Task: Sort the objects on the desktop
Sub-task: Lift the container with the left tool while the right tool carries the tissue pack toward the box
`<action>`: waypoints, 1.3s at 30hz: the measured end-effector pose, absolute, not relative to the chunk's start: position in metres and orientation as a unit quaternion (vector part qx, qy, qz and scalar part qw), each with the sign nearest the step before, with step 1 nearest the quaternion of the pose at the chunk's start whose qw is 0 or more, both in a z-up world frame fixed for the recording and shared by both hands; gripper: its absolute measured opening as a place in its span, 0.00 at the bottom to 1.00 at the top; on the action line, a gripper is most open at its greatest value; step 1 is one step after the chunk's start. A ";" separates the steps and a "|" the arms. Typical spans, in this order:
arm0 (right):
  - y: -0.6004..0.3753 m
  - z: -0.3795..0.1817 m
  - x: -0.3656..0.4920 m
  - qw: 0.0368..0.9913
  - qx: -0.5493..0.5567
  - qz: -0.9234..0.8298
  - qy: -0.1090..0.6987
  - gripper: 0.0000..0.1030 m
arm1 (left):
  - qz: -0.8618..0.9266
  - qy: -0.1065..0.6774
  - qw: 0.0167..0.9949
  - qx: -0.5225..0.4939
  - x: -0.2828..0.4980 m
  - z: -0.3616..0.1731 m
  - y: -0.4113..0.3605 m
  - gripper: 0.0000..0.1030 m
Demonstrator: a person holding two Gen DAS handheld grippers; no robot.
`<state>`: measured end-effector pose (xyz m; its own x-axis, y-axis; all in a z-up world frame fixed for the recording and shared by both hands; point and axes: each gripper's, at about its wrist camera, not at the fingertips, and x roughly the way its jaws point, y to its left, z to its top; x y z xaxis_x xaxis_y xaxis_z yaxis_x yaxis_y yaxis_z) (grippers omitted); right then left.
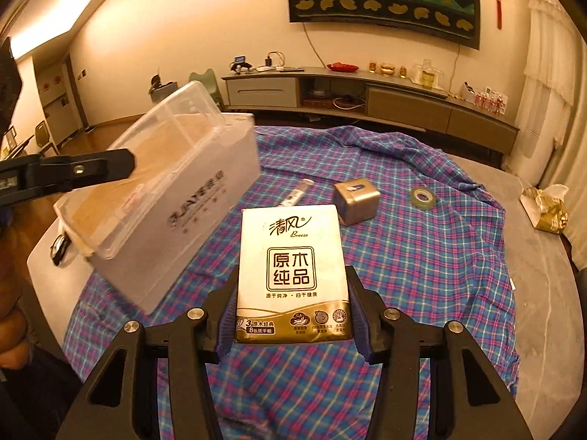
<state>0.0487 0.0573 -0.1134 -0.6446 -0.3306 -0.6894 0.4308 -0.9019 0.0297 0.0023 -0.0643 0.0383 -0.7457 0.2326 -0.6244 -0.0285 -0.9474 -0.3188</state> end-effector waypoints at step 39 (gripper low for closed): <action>-0.114 -0.049 0.053 0.338 0.313 -0.872 0.167 0.51 | 0.910 -0.260 -0.036 -0.320 0.020 0.031 -0.232 0.27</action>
<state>0.0526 -0.1139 -0.0486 -0.5753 -0.4840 -0.6594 0.6939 -0.7156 -0.0802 0.0202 -0.2321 0.0310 -0.7925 0.1006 -0.6015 0.2317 -0.8627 -0.4495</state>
